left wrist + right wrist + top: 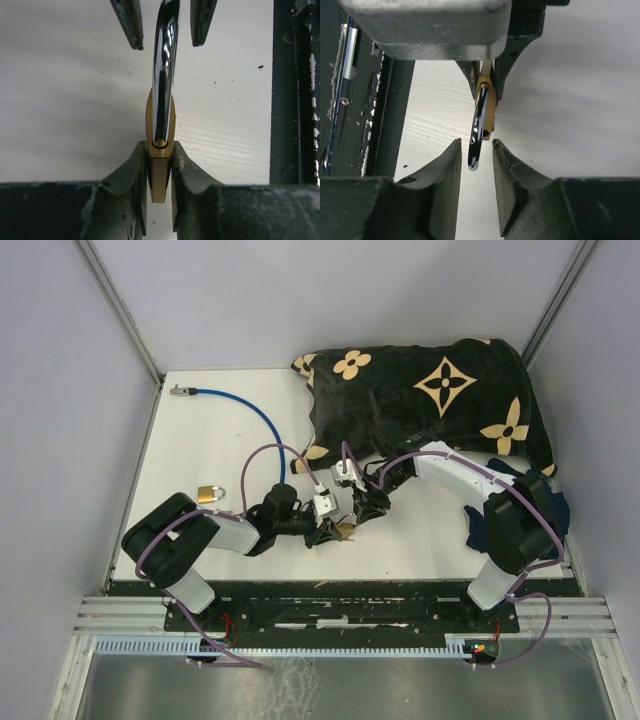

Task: Lock with the key
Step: Lock the lock.

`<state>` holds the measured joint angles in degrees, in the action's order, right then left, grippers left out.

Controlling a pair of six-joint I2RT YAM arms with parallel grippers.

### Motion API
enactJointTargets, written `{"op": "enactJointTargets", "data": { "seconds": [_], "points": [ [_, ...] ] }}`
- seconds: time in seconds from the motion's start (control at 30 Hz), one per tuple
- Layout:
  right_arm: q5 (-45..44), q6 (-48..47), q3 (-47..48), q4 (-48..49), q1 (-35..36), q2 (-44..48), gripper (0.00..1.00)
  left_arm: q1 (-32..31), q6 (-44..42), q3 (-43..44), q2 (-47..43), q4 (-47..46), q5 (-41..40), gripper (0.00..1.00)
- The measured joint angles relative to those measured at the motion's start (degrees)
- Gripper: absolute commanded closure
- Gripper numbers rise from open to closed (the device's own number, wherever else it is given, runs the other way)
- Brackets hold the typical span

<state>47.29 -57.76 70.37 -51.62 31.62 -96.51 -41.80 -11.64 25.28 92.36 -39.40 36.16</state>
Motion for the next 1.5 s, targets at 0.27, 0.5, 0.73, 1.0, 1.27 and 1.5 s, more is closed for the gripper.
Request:
{"op": "enactJointTargets", "data": {
  "seconds": [0.27, 0.5, 0.73, 1.0, 1.27, 1.5],
  "points": [
    [-0.09, 1.14, -0.37, 1.68, 0.63, -0.04, 0.98, 0.09, 0.5, 0.02, 0.15, -0.37, -0.04, 0.81],
    [0.02, 0.7, -0.66, 2.47, 0.63, -0.04, 0.98, 0.22, 5.33, -3.13, 1.92, -9.79, -0.55, 0.58],
    [0.31, 0.44, -0.79, 2.54, 0.46, -0.04, 0.98, 0.22, 10.45, -6.03, 2.6, -22.51, -1.14, 0.56],
    [1.55, 0.48, -1.53, 3.1, -0.94, -0.04, 0.98, 0.22, 13.4, -7.96, 7.48, -31.63, -1.29, 0.61],
    [2.78, 0.52, -2.16, 3.37, -1.16, -0.04, 0.98, 0.26, 16.37, -8.48, 11.45, -38.88, -1.25, 0.65],
    [3.65, 0.74, -2.78, 4.07, -1.33, -0.04, 0.98, 0.31, 16.5, -8.48, 13.05, -41.22, 0.04, 0.84]
  ]
}}
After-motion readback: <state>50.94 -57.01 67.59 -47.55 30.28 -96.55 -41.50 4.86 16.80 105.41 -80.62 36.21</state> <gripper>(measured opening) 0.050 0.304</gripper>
